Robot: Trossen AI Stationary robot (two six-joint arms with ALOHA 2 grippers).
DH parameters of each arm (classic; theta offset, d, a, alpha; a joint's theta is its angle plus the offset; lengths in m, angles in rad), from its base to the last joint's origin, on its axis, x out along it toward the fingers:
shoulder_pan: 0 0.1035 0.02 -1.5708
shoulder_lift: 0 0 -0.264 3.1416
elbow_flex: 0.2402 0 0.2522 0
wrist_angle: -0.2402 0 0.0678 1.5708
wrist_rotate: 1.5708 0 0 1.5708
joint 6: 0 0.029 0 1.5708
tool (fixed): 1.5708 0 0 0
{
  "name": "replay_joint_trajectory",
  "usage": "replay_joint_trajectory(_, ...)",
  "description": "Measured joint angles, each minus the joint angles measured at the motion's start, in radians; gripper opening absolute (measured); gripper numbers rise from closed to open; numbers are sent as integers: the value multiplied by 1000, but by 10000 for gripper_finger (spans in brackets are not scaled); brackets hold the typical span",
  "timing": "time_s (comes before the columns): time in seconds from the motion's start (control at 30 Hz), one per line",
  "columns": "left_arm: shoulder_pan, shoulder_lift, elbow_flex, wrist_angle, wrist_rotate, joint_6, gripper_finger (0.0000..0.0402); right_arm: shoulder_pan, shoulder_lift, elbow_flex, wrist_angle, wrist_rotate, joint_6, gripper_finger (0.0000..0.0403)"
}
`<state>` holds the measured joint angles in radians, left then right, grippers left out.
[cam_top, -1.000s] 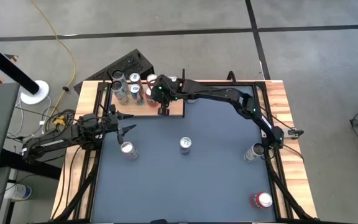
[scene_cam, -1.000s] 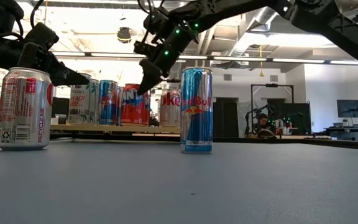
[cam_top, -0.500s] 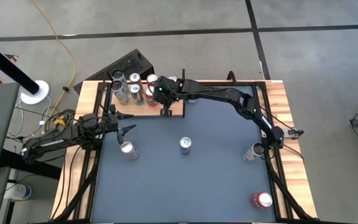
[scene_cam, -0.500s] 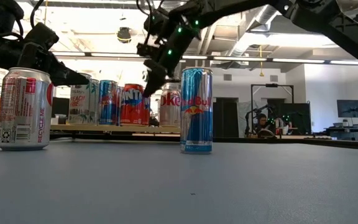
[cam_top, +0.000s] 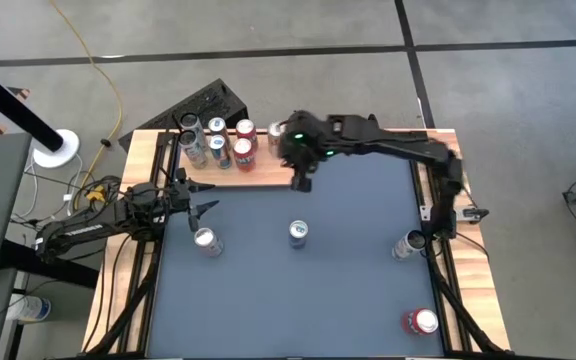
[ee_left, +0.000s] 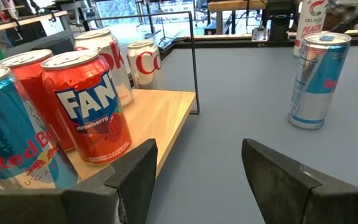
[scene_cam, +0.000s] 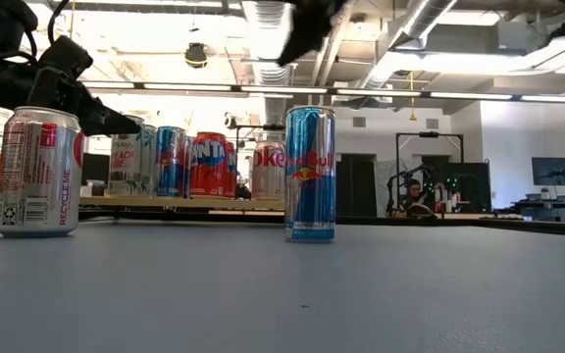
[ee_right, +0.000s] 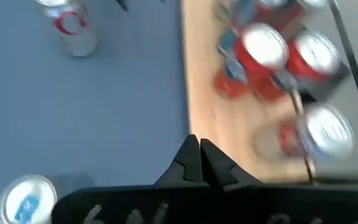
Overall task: Place canned beverage on shelf
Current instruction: Put the top silver soda can on the shelf aligned with the other silver soda can
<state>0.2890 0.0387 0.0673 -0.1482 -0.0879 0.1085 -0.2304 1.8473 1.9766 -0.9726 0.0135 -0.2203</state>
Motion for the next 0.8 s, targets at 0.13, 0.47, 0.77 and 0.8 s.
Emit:
replay_joint_trajectory(0.13, 0, 0, 0, 0, 0, 0, 225, -35, -220, -315, 222, 42, 53, 0)
replay_joint_trajectory(0.47, 0, 0, 0, 0, -2, 0, 225, -275, -501, -993, 915, -74, 171, 0)
replay_joint_trajectory(0.77, 0, 0, 0, 0, -3, 0, 225, -441, -326, -931, 958, -407, 189, 11)
replay_joint_trajectory(0.8, 0, 0, 0, 0, -3, 0, 225, -456, -301, -908, 947, -430, 188, 19)
